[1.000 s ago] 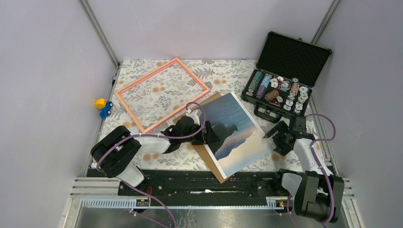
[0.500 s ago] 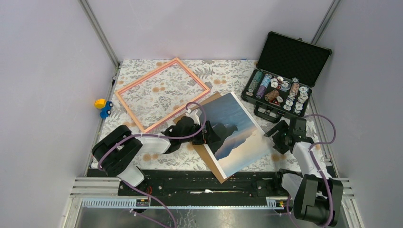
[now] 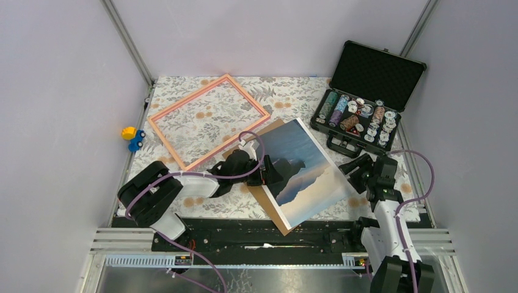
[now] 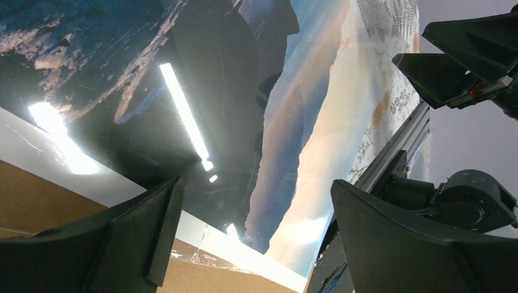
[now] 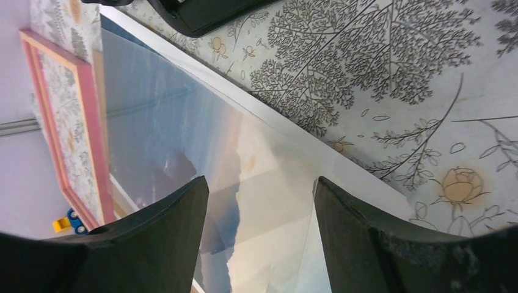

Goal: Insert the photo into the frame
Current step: Pick up the photo frame item at the center of the board.

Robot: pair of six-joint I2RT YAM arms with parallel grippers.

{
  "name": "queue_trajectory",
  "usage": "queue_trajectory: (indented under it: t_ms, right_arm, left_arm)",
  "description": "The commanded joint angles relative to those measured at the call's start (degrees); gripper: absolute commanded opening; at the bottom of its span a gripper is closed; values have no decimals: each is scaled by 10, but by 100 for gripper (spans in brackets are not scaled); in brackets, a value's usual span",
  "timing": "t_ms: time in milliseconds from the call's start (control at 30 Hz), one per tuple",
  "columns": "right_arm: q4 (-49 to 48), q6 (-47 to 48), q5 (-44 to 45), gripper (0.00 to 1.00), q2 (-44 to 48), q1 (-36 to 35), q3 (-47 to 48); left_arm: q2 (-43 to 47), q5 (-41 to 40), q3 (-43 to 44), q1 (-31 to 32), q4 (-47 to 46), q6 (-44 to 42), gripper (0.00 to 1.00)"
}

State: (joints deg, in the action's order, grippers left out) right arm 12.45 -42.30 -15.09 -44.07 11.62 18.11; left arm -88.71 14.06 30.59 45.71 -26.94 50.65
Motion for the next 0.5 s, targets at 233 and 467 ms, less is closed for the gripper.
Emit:
queue_trajectory:
  t_ms: [233,467]
  right_arm:
    - [-189,-55,-62,45,25,-2,-81]
    - [-376,-122,-68,26,22,-2,-161]
  left_arm:
    - [48,2,8,1,17,-13,99]
    - [99,15,27,1,42,-12,99]
